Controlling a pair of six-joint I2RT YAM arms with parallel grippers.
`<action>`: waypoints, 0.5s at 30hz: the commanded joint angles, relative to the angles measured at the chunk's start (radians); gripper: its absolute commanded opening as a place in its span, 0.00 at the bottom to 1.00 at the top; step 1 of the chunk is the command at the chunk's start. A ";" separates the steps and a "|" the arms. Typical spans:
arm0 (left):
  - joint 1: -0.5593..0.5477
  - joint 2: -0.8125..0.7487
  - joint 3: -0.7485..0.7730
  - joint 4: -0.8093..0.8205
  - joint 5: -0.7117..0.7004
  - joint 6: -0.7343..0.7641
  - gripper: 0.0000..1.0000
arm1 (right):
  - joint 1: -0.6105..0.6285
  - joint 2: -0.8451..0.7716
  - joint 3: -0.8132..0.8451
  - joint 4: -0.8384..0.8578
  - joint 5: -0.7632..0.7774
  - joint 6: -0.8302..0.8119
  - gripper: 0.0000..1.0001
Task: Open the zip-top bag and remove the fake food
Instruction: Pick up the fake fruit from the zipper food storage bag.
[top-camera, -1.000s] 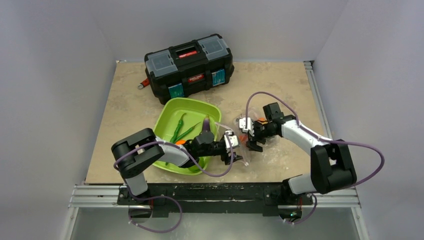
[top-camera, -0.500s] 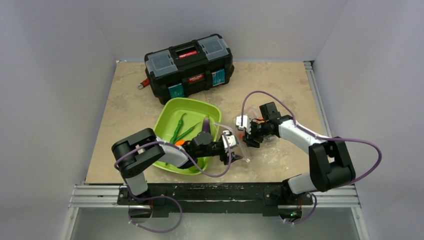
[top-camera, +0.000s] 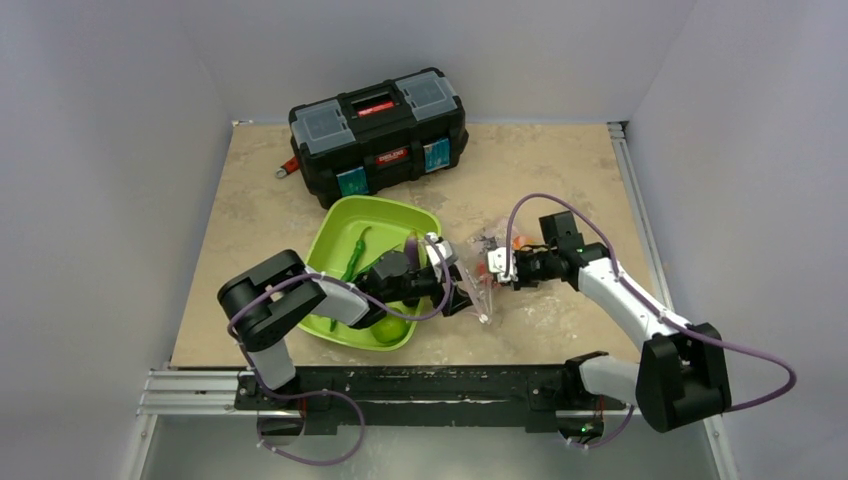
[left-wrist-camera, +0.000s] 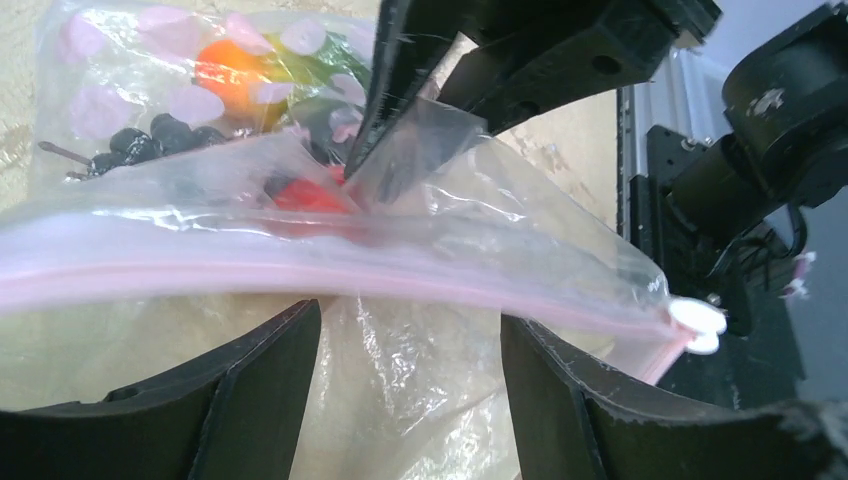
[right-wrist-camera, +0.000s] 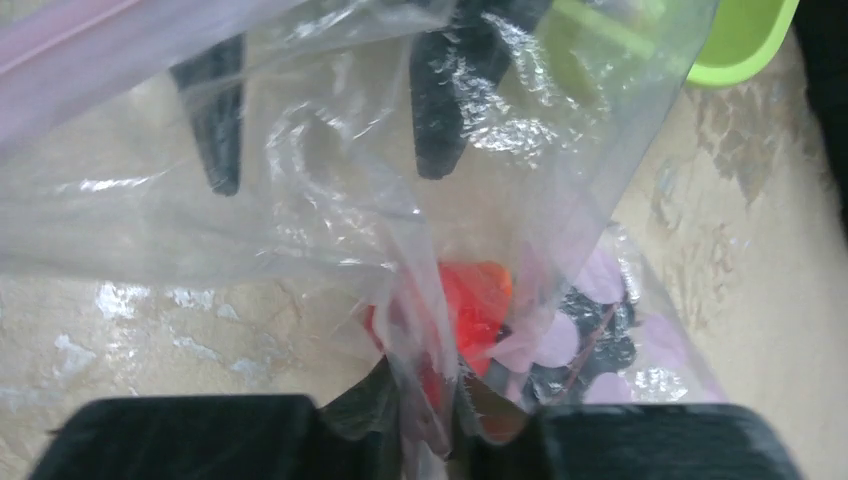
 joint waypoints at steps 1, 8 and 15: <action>0.031 -0.046 -0.003 0.070 0.051 -0.148 0.65 | -0.027 -0.021 0.026 -0.084 -0.143 -0.186 0.11; 0.035 -0.050 0.014 0.053 0.069 -0.153 0.65 | -0.039 0.005 0.045 -0.075 -0.136 -0.169 0.10; 0.034 -0.063 0.078 -0.107 0.089 0.009 0.66 | -0.040 0.047 0.078 -0.023 -0.045 -0.081 0.52</action>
